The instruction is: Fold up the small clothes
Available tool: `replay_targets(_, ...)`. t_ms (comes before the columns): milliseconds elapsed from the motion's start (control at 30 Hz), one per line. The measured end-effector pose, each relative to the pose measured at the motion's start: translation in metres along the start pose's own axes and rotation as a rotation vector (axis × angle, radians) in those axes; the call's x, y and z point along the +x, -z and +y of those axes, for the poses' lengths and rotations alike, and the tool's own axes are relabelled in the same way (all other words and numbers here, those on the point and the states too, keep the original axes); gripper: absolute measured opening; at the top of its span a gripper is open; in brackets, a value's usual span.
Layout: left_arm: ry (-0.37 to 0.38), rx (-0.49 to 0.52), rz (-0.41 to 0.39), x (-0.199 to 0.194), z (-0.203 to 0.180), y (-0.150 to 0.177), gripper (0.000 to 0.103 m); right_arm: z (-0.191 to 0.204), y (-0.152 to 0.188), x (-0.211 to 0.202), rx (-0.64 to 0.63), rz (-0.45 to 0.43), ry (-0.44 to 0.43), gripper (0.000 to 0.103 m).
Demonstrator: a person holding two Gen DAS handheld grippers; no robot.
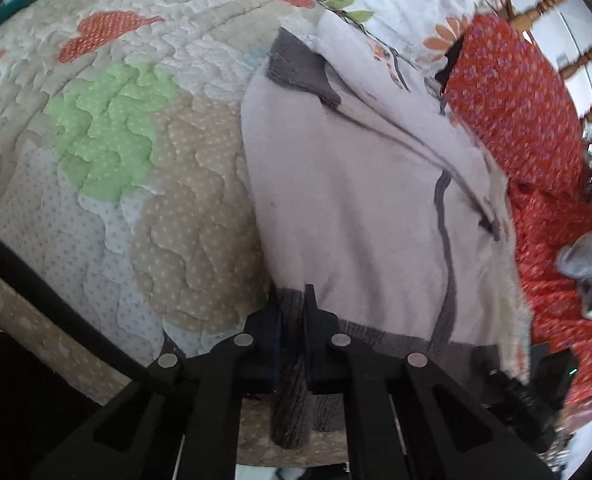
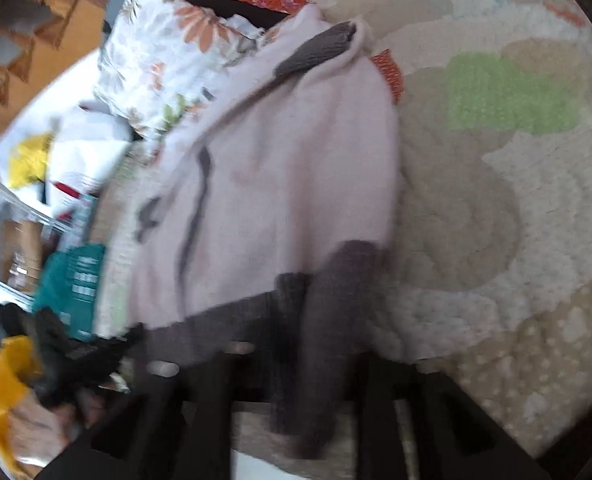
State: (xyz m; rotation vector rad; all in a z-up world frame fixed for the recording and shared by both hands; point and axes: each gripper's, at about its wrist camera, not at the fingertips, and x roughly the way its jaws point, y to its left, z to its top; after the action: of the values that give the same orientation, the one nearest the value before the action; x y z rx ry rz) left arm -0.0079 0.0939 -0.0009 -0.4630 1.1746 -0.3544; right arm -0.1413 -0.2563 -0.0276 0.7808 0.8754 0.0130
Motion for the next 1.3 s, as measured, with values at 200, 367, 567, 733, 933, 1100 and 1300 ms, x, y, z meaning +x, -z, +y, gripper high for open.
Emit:
replay_targets(200,0.025,0.031,-0.064,-0.048,0.003,0.009,0.007,-0.003,0.008,-0.021,0.061,0.005,-0.123,0.010)
replay_targets(367,0.024,0.099,-0.060,-0.081,-0.002,0.037,0.007,-0.002,0.037,-0.043,0.060,0.055,-0.191,0.010)
replay_targets(567,-0.002,0.107,-0.037,-0.085,0.007,0.061,0.007,-0.003,0.066,-0.050,0.016,0.111,-0.152,0.010)
replay_targets(733,0.031,0.045,-0.031,-0.081,0.016,0.045,0.007,0.004,0.056,-0.051,-0.003,0.117,-0.152,0.010)
replay_targets(933,0.103,-0.025,-0.028,-0.069,0.009,-0.014,0.007,0.035,0.006,-0.057,-0.071,0.058,-0.181,0.010)
replay_targets(1100,0.110,-0.029,-0.074,-0.048,-0.019,-0.092,0.007,0.059,-0.060,-0.049,-0.094,-0.036,-0.174,0.010)
replay_targets(1300,0.121,-0.070,-0.075,-0.013,-0.041,-0.165,0.007,0.073,-0.134,-0.011,-0.031,-0.085,-0.204,0.011)
